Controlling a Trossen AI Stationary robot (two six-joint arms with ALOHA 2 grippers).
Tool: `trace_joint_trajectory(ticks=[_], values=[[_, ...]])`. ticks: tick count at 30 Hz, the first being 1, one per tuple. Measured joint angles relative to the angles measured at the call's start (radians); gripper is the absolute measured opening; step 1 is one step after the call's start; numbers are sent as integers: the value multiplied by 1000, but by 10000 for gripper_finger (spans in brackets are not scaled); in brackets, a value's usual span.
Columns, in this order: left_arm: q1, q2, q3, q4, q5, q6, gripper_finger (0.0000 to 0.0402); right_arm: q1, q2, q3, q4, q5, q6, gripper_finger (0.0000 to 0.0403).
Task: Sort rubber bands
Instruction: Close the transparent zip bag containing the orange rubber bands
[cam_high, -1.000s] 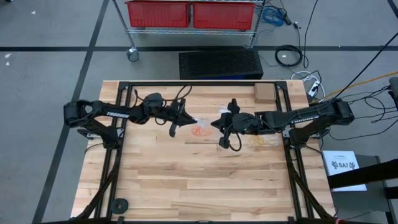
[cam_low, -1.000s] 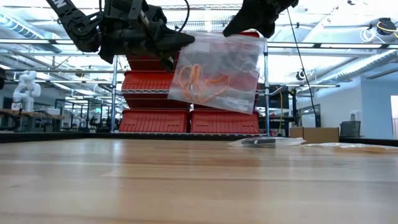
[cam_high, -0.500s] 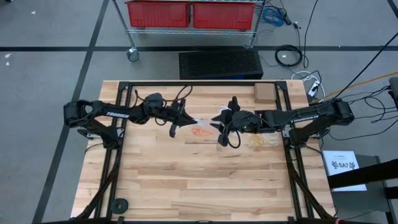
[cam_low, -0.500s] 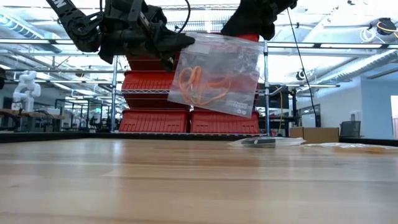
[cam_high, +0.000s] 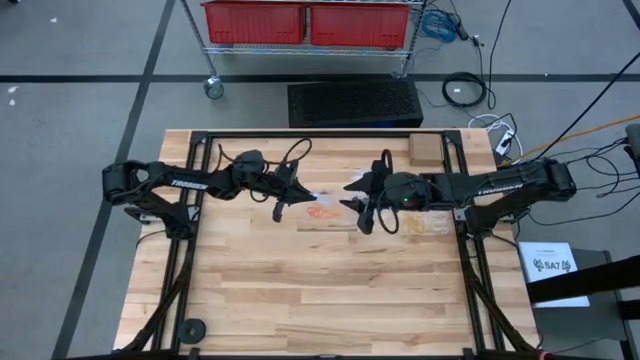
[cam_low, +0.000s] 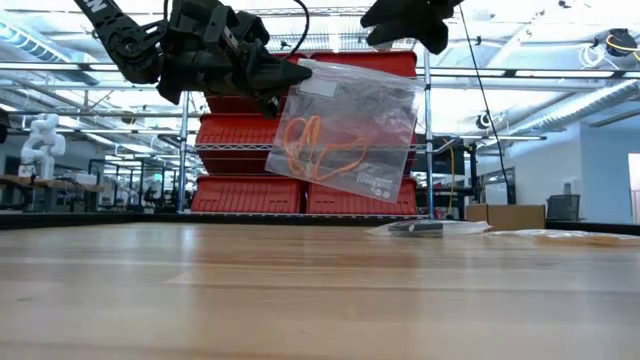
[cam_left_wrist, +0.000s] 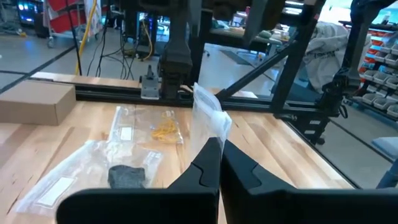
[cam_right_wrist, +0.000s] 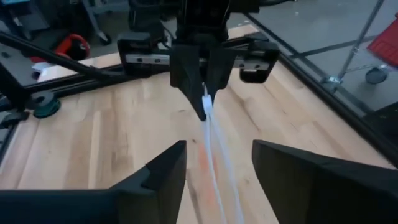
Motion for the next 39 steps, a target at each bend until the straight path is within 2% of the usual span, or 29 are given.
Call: trace_joint_trajectory(ticks=[8, 14, 20, 26, 30, 35, 37, 39], values=[[-8, 0, 0, -4, -4, 3, 1, -71, 89, 0, 75, -155, 10, 178], [-14, 0, 0, -25, -4, 3, 1, -133, 141, 8, 136, -183, -39, 177], [-14, 0, 0, -22, -4, 5, 1, -166, 226, 95, 133, -315, -91, 176], [-14, 0, 0, -22, -8, 7, 1, -166, 292, 173, 65, -335, -138, 171], [-14, 0, 0, -22, -8, 7, 1, -166, 308, 201, 33, -331, -150, 128], [-13, 0, 0, -18, -13, 8, 1, -162, 307, 203, 17, -316, -153, 24], [-11, 0, 0, -17, -15, 8, 1, -156, 307, 203, 8, -293, -159, 12], [-10, 0, 0, -17, -15, 9, 1, -149, 306, 203, -1, -285, -159, 17]])
